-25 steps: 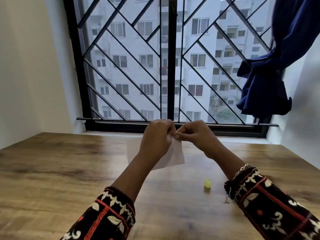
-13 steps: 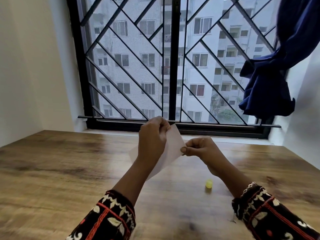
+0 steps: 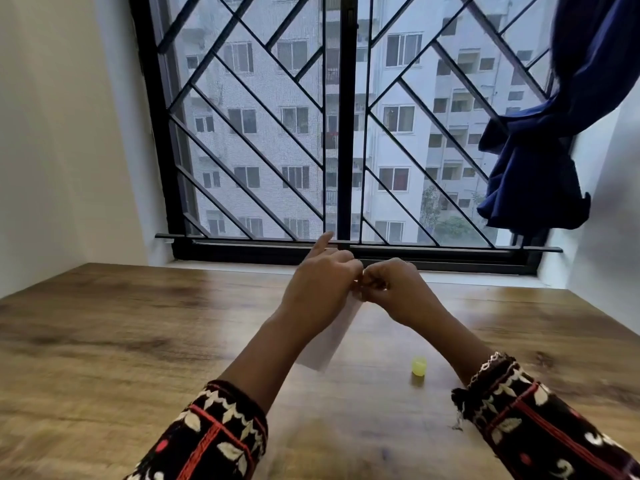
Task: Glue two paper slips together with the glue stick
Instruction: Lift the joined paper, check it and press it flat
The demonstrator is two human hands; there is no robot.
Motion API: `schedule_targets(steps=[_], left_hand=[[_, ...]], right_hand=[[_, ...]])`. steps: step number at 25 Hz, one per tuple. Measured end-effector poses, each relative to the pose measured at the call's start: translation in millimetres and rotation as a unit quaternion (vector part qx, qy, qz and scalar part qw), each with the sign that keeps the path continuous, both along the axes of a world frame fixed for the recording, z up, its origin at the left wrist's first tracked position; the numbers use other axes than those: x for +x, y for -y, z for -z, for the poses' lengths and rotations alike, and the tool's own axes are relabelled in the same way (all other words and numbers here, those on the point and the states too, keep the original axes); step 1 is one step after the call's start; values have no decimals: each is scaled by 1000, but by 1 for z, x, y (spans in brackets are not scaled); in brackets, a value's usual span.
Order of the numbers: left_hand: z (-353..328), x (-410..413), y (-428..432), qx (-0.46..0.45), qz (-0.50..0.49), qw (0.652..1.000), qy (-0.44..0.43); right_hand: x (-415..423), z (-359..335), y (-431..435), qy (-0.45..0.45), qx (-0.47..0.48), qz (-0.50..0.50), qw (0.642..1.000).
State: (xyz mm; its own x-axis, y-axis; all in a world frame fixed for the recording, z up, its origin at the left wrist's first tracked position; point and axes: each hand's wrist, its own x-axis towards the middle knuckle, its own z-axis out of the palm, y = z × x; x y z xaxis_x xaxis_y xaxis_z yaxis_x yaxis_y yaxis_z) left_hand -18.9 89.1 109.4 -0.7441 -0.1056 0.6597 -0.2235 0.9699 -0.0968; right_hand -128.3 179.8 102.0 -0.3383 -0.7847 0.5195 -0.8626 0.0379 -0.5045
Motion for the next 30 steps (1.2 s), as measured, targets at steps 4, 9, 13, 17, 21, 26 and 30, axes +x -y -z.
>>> schedule_targets(steps=[4,9,13,17,21,26,30], left_hand=[[-5,2,-2,103,11,994,-41],[-6,4,-1,162,34,983,-84],[0,3,-2,183,38,976,-109],[-4,6,2,225,30,960,-163],[-7,11,5,273,37,941,-195],[-8,20,17,345,25,904,-251],[4,28,24,378,-18,874,-305]], right_hand=[[-2,-1,0,94,-49,-40,994],[0,0,3,202,-68,-82,974],[1,3,0,234,-74,-95,965],[-5,18,-4,206,-15,-40,978],[-8,35,-10,223,20,-30,974],[-12,51,-20,226,28,-9,974],[-14,48,-26,233,4,-10,972]])
